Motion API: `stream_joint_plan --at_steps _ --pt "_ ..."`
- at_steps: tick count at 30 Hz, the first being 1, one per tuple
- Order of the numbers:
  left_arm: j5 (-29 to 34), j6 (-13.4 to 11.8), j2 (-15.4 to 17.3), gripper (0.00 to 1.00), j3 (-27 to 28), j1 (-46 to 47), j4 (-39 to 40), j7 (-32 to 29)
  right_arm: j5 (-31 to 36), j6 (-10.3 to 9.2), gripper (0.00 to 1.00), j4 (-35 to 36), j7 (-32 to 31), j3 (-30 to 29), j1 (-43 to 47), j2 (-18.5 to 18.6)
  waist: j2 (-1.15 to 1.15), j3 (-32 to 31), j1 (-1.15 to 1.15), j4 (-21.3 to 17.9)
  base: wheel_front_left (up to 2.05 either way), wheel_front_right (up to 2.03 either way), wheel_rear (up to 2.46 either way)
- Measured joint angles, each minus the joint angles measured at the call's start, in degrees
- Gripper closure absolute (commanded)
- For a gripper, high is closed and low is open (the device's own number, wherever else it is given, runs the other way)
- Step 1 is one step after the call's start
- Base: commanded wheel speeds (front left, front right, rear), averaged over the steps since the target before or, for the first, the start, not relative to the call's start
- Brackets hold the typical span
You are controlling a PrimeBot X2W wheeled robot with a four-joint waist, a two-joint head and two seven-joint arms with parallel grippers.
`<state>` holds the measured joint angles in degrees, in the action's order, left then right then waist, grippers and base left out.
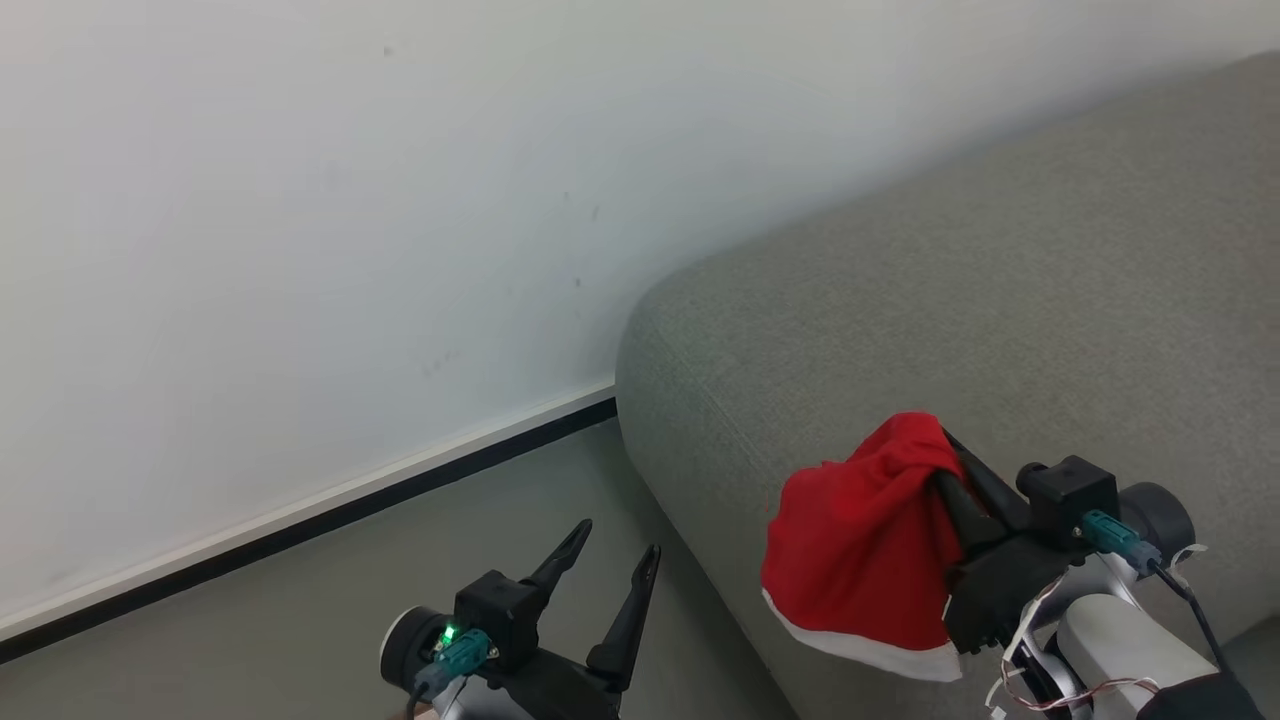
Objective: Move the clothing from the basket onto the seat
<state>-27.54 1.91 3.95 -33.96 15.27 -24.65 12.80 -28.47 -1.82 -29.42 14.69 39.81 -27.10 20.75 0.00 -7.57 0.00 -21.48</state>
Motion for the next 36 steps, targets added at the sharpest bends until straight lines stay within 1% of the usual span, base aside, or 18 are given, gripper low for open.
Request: stream_joint_plan --at_steps 2,7,14,19,23,24,28,29,31,36 --pt "0.4 -0.4 -0.2 0.0 -0.4 0.0 0.0 0.2 0.2 -0.2 1.0 1.1 0.0 -0.3 0.2 0.6 0.0 0.4 0.0 -1.0 0.0 0.0 0.0" --pt "0.7 -0.4 -0.4 0.0 -1.2 0.3 0.0 0.5 0.2 -0.54 1.0 2.7 0.0 -1.2 0.5 1.5 0.0 2.0 0.0 -2.6 0.0 0.0 0.0" --pt "2.1 -0.3 -0.5 0.0 -2.1 2.6 -0.1 0.5 0.2 -0.7 1.0 2.5 0.0 -2.6 -0.8 1.9 0.0 4.4 0.0 -3.1 0.0 0.0 0.0" --pt "2.7 -0.4 -0.4 0.0 -2.3 3.0 0.5 0.5 -0.3 -0.6 1.0 0.6 0.0 -4.4 -7.3 1.3 0.0 6.4 0.01 -2.5 0.0 0.0 0.0" --pt "3.5 -0.9 -0.3 0.0 -2.6 4.1 1.7 0.3 -0.4 -0.13 1.0 -1.0 -0.1 -5.9 -12.6 1.4 0.0 8.6 0.01 -1.8 0.0 0.0 0.0" --pt "3.5 -0.9 -0.1 0.0 -2.5 4.6 2.0 -0.1 -0.4 0.23 1.0 -1.6 -0.5 -6.1 -14.3 1.4 0.0 9.2 0.01 -1.6 0.0 0.0 0.0" --pt "4.5 -1.5 1.1 0.0 -2.3 6.2 3.2 -0.6 -0.1 0.94 1.0 -3.9 -1.1 -6.8 -21.3 2.0 0.0 12.0 0.01 -0.5 0.0 0.0 0.0" --pt "4.5 -1.5 1.1 0.0 -2.3 6.2 3.2 -0.6 -0.1 0.94 1.0 -3.9 -1.1 -6.8 -21.3 2.0 0.0 12.0 0.01 -0.5 0.0 0.0 0.0" --pt "4.7 -2.0 1.8 0.0 -2.0 6.9 3.7 -0.7 0.1 1.43 1.0 -5.1 -1.5 -7.1 -24.5 2.4 0.01 13.4 0.01 0.2 0.0 0.0 0.0" --pt "6.9 -2.1 3.7 0.0 -1.9 8.4 5.9 -1.6 0.4 2.09 1.0 -8.0 -2.1 -8.5 -32.0 3.3 0.01 17.3 0.02 1.9 0.0 0.0 0.0"
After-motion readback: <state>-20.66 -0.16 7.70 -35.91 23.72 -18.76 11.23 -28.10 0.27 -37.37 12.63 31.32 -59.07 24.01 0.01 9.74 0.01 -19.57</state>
